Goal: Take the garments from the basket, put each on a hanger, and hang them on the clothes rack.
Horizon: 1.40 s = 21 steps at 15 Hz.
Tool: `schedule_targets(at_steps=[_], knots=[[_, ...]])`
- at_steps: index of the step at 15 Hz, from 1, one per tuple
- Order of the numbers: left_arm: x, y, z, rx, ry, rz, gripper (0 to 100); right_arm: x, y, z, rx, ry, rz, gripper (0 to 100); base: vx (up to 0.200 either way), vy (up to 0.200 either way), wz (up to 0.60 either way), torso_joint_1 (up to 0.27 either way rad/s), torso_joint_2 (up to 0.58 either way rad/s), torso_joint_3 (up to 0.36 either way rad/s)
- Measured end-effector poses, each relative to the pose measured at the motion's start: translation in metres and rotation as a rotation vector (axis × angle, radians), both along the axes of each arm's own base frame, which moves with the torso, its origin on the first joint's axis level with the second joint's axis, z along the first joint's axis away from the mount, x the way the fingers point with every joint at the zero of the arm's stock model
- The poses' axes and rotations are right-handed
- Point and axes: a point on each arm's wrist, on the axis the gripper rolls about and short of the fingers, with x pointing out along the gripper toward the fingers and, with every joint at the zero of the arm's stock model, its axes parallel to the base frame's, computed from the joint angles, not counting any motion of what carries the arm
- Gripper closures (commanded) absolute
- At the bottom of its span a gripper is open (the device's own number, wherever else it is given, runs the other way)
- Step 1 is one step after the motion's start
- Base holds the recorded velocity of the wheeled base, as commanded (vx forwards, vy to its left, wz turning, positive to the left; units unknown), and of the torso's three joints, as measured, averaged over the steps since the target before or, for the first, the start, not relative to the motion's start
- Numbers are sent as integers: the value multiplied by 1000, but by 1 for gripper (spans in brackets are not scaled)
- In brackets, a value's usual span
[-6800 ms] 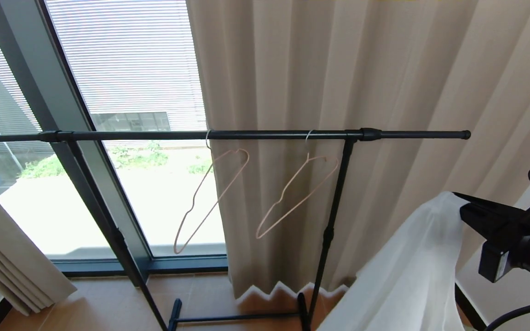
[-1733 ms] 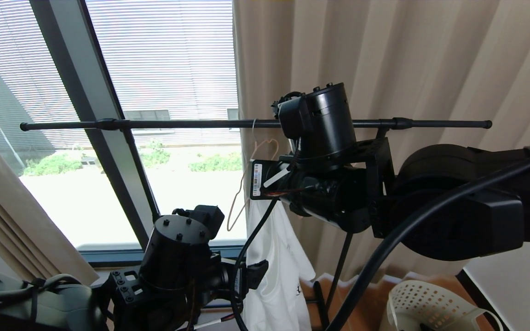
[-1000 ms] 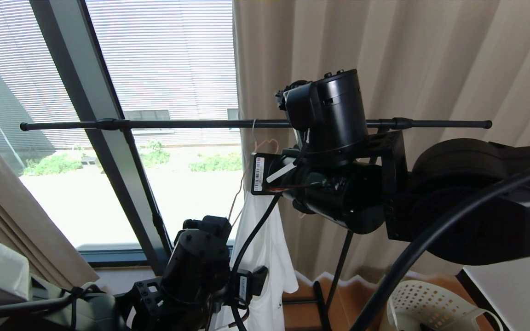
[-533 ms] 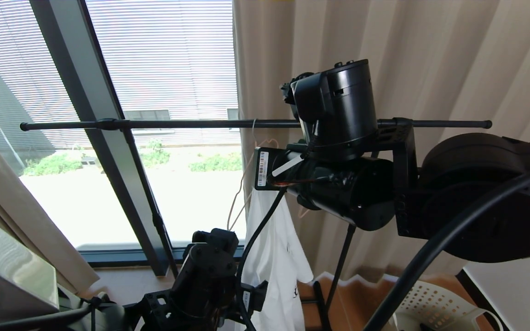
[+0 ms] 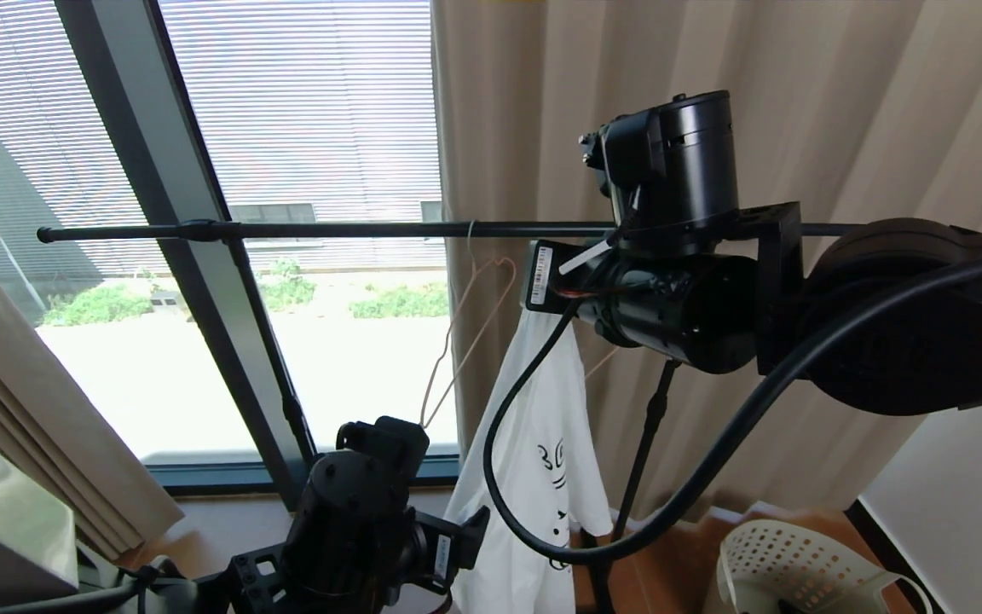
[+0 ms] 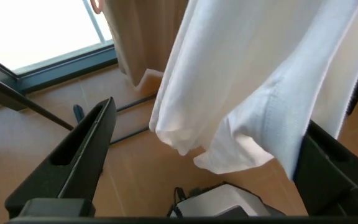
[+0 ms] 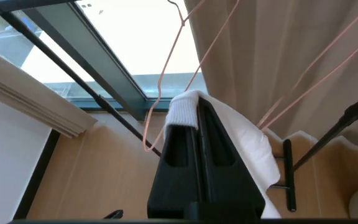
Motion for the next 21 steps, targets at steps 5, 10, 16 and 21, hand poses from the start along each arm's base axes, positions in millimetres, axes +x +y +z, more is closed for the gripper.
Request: schedule_targets(at_steps=[5, 10, 16, 21], knots=[[4, 9, 12, -31, -32, 31, 100, 11, -12, 1, -5, -5, -51, 100, 0, 0, 0, 0, 0, 0], [8, 19, 24, -39, -70, 57, 100, 17, -23, -1, -74, -15, -82, 100, 0, 0, 0, 0, 0, 0], [24, 36, 61, 64, -149, 75, 100, -10, -45, -21, -363, 12, 9, 100, 0, 0, 0, 0, 0, 0], [48, 38, 115, 202, 27, 61, 100, -43, -71, -26, -568, -34, 100, 100, 0, 0, 0, 0, 0, 0]])
